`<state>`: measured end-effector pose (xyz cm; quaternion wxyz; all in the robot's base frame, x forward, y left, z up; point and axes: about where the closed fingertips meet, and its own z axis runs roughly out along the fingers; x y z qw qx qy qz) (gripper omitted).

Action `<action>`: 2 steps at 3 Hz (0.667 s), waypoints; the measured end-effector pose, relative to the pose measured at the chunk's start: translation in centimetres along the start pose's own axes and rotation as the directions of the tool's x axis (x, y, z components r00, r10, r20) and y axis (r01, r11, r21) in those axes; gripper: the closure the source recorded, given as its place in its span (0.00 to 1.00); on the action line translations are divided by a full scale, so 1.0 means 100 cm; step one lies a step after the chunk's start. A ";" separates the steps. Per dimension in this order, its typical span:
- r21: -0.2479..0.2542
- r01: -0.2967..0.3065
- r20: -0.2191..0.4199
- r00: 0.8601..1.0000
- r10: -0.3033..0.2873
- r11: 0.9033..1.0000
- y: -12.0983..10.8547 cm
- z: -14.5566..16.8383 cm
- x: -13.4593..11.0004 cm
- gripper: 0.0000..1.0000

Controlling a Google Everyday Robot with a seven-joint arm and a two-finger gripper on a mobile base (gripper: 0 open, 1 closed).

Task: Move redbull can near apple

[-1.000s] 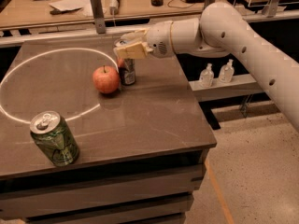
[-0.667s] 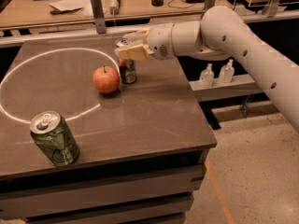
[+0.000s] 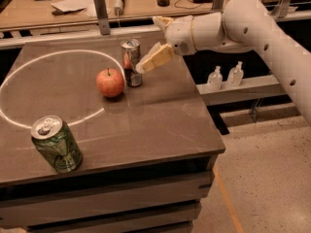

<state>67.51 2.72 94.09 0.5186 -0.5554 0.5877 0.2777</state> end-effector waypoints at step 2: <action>-0.017 0.006 -0.122 0.992 -0.008 1.000 0.001 -0.055 0.028 0.00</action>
Offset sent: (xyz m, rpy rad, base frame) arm -0.0092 -0.0506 -0.0059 -0.0984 0.0175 -0.0174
